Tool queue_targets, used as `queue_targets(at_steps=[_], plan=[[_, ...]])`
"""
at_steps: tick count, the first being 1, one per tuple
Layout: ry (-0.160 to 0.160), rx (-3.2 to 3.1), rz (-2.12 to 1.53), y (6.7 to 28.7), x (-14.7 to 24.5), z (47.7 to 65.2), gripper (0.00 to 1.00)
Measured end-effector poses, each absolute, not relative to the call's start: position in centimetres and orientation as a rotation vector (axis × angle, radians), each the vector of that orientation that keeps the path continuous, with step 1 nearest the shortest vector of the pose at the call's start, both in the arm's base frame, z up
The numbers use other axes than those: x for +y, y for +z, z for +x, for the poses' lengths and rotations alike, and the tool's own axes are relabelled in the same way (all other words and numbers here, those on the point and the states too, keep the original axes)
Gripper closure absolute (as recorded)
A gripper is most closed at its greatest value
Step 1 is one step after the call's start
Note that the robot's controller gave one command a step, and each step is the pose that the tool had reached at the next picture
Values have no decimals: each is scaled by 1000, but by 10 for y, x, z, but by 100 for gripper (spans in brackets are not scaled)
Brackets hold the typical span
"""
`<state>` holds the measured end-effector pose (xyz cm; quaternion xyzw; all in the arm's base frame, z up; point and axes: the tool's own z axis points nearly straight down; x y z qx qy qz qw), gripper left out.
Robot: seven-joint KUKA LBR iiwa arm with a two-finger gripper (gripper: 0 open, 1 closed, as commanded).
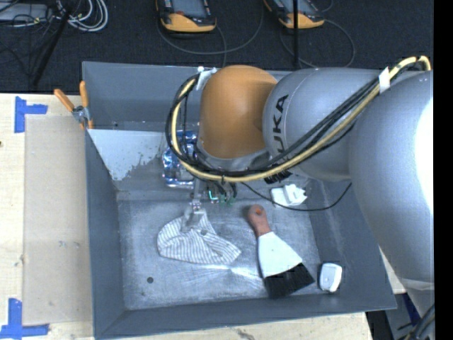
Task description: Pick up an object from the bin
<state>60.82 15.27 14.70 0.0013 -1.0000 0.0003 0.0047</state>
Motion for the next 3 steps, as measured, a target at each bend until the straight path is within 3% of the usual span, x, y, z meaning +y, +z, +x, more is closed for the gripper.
queue_targets(at_steps=[1, 2, 3], plan=[[-1, -3139, 0, 151, 152, 610, 0], [-1, -3136, 269, 121, 156, 608, 0], [-3, -3092, 537, 77, 158, 607, 0]])
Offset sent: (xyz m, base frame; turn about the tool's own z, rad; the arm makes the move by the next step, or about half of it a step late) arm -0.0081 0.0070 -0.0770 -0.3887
